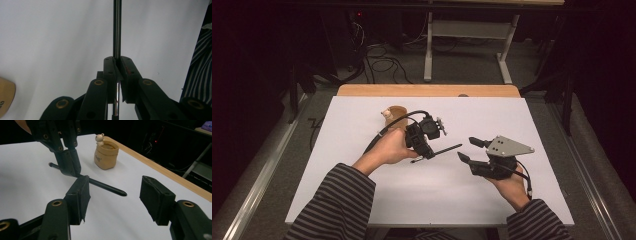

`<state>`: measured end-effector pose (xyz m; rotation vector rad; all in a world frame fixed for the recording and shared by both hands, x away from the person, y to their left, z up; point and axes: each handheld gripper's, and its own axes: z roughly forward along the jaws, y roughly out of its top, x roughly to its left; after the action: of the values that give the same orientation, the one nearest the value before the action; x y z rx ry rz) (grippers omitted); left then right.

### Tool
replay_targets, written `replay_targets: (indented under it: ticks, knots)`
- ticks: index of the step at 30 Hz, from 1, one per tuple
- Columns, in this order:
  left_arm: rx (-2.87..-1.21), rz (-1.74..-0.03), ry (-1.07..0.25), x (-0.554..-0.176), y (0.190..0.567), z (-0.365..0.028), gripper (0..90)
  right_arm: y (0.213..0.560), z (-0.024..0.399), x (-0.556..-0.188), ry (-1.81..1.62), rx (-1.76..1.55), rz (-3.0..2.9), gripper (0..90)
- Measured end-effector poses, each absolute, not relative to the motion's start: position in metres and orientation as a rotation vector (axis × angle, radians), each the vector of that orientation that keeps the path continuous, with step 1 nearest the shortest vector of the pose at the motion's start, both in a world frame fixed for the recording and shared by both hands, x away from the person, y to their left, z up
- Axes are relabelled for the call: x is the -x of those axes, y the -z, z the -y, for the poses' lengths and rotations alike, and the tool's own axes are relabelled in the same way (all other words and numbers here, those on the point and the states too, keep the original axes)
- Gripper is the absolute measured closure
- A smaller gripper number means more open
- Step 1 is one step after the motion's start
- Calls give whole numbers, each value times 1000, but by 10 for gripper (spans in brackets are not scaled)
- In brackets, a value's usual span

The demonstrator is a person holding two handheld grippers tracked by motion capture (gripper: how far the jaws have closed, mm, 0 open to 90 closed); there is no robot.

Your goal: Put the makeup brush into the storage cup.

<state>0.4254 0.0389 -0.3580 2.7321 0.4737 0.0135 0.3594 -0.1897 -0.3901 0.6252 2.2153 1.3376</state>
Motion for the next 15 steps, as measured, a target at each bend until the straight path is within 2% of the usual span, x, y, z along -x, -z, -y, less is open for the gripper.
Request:
replay_targets:
  ticks: [15]
  knots:
    - [-2750,-461,-3,-425,355,-31,834,394,171,-367,-1306,-584,-2256,419]
